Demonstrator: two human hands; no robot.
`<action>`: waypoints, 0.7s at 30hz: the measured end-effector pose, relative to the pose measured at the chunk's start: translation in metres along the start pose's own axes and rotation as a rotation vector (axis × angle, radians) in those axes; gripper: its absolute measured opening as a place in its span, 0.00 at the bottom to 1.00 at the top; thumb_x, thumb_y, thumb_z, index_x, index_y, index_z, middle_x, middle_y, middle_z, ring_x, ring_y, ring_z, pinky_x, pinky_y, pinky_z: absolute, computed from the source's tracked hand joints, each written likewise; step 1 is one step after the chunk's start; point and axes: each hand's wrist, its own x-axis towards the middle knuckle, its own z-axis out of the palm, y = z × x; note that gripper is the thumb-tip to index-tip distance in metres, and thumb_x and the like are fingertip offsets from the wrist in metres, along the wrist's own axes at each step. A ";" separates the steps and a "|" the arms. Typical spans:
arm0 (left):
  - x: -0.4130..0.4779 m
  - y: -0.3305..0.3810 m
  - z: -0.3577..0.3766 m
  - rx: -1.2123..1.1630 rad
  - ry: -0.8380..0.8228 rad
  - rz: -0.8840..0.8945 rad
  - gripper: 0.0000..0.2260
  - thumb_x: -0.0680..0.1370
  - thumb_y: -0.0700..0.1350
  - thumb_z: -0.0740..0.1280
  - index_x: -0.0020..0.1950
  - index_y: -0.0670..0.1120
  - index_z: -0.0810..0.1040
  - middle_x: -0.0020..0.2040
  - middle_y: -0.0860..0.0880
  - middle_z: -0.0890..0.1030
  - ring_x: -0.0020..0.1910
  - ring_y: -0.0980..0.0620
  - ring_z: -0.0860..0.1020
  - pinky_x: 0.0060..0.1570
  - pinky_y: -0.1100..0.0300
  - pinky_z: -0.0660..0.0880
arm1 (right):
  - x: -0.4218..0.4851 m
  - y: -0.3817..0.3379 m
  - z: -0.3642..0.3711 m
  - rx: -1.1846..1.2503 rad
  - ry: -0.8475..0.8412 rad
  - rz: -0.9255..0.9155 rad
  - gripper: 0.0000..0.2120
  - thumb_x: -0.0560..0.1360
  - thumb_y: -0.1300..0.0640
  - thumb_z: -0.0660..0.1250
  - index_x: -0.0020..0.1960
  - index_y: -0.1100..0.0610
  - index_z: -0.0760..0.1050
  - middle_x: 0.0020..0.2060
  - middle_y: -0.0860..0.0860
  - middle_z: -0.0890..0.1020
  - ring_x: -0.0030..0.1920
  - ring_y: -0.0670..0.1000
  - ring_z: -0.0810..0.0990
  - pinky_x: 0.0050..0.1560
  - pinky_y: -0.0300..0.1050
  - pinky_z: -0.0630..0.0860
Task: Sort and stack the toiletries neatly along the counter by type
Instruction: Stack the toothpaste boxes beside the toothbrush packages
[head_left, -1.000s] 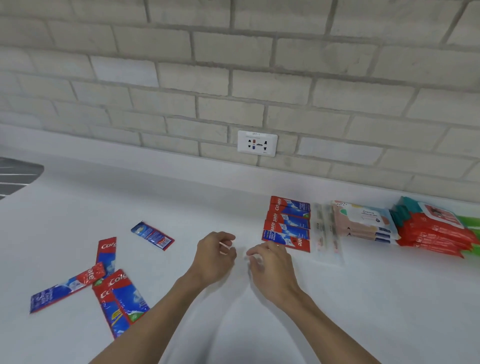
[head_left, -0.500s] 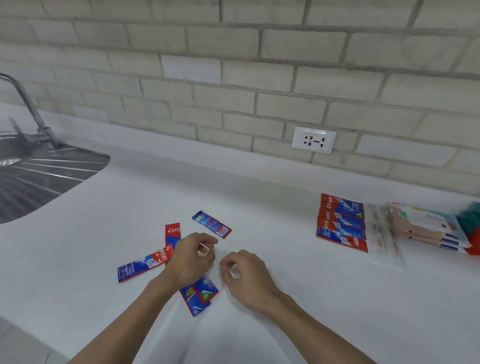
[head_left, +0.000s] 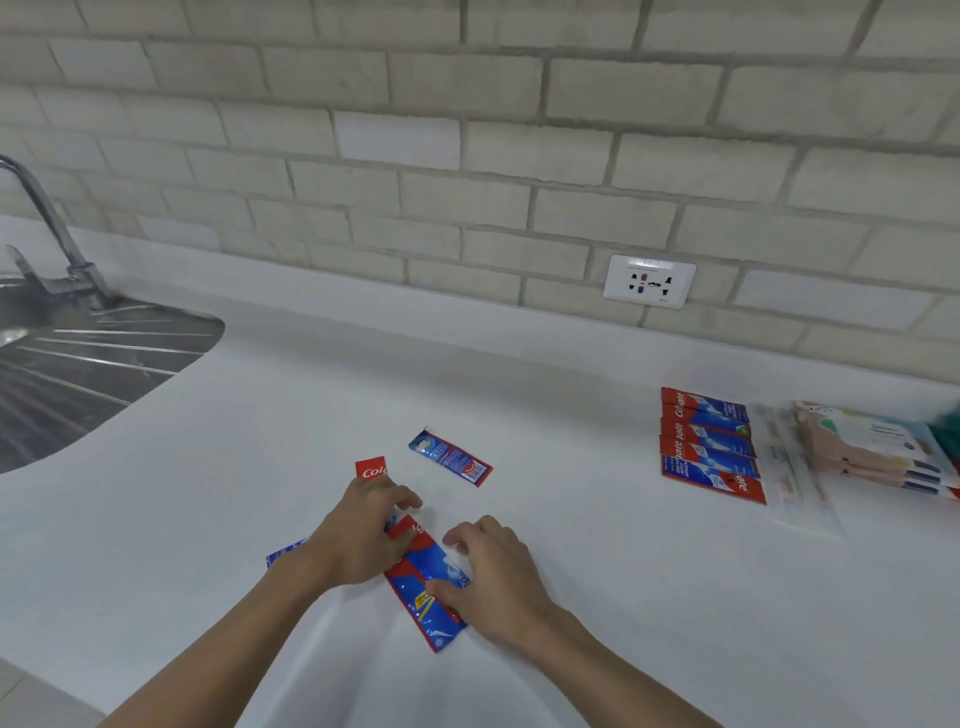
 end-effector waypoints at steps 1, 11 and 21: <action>0.002 -0.001 0.000 0.033 -0.021 0.004 0.18 0.76 0.53 0.67 0.66 0.54 0.73 0.63 0.54 0.74 0.62 0.55 0.68 0.62 0.59 0.71 | 0.001 0.000 -0.001 0.002 0.005 0.004 0.24 0.74 0.43 0.70 0.67 0.49 0.69 0.62 0.47 0.73 0.62 0.47 0.71 0.61 0.41 0.73; 0.016 0.003 -0.001 -0.078 -0.149 -0.064 0.27 0.74 0.53 0.71 0.70 0.53 0.66 0.63 0.52 0.73 0.63 0.53 0.69 0.58 0.60 0.75 | 0.005 -0.001 0.001 0.067 0.005 0.098 0.25 0.74 0.47 0.71 0.67 0.49 0.68 0.61 0.48 0.76 0.62 0.47 0.73 0.59 0.41 0.76; 0.026 0.005 -0.009 -0.306 -0.169 -0.082 0.11 0.76 0.54 0.68 0.54 0.50 0.78 0.53 0.54 0.81 0.46 0.54 0.82 0.46 0.64 0.80 | 0.008 0.006 -0.002 0.178 0.023 0.139 0.23 0.72 0.47 0.73 0.63 0.52 0.72 0.55 0.47 0.77 0.58 0.46 0.76 0.54 0.39 0.79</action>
